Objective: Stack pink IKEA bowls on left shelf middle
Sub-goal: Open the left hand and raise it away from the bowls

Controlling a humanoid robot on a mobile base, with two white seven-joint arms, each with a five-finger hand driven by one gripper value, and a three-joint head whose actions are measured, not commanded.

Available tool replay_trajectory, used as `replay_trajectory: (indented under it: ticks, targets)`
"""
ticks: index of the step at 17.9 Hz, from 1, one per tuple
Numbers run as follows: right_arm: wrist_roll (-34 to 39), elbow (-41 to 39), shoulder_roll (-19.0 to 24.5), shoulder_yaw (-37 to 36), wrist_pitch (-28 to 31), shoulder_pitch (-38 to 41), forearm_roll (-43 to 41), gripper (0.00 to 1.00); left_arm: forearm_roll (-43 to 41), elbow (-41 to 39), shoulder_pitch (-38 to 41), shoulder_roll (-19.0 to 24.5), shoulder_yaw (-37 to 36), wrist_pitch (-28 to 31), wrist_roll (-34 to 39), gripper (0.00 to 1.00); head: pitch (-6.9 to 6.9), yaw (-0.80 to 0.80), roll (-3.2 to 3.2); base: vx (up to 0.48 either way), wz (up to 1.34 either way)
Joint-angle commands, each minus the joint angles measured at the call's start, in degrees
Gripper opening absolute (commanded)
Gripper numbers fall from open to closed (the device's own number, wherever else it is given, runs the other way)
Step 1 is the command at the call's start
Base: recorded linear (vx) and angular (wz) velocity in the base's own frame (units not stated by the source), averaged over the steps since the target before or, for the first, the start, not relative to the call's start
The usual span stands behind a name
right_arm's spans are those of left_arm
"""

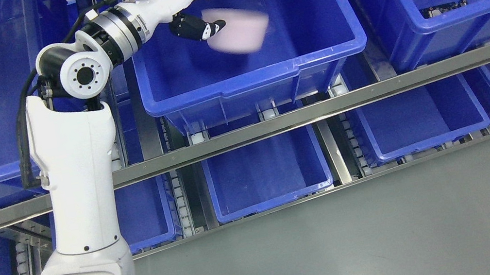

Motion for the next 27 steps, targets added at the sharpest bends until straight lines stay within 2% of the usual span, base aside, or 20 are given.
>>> replay_trajectory:
  ticks: [1,2,3,4,5,7,9,10,14,18,27]
  targets:
    - [-0.1,0.0,-1.0,0.0,0.0,0.0,0.0,1.00,0.4,1.5,-0.3,-2.3,5.2,-0.1,6.3,0.76,0.00,0.00,0.00,0.000,0.00]
    - [0.0,0.0,-1.0,0.0,0.0,0.0,0.0,1.00,0.5,1.5,-0.2,-2.3,7.1,-0.1,7.6,0.80,0.00,0.00,0.00,0.000,0.00]
    - [0.0,0.0,-1.0,0.0,0.0,0.0,0.0,1.00,1.9,1.6,-0.2,-2.3,10.0,-0.1,10.3,0.89,0.00,0.00,0.00,0.000,0.00]
    - [0.0,0.0,-1.0,0.0,0.0,0.0,0.0,1.00,6.9,1.6,-0.3,-2.3,12.2,-0.1,15.6,0.92,0.00,0.00,0.00,0.000,0.00]
    - [-0.1,0.0,-1.0,0.0,0.0,0.0,0.0,1.00,12.9,1.7,-0.2,-2.3,12.5,0.0,21.3,0.93,0.00,0.00,0.00,0.000,0.00]
    - [-0.1,0.0,-1.0,0.0,0.0,0.0,0.0,1.00,32.0,2.4,0.1,-2.3,12.4,0.0,36.8,0.93,0.00,0.00,0.00,0.000,0.00]
    - [-0.1,0.0,-1.0,0.0,0.0,0.0,0.0,1.00,45.5,1.4,4.0,-2.3,9.7,1.6,47.0,0.94,0.00,0.00,0.00,0.000,0.00]
    - [-0.1,0.0,-1.0,0.0,0.0,0.0,0.0,1.00,45.6,-0.1,6.6,-2.3,8.5,3.2,47.9,0.99,0.00,0.00,0.00,0.000,0.00]
    - [-0.1,0.0,-1.0,0.0,0.0,0.0,0.0,1.00,45.5,-6.7,17.3,-2.3,6.9,4.5,48.4,1.00,0.00,0.00,0.00,0.000,0.00]
    - [0.0,0.0,-1.0,0.0,0.0,0.0,0.0,1.00,45.5,-12.8,27.5,-2.3,0.5,4.7,48.7,1.00,0.00,0.00,0.00,0.000,0.00]
    - [-0.1,0.0,-1.0,0.0,0.0,0.0,0.0,1.00,45.5,-13.0,28.2,-2.3,0.9,5.9,49.4,1.00,0.00,0.00,0.00,0.000,0.00]
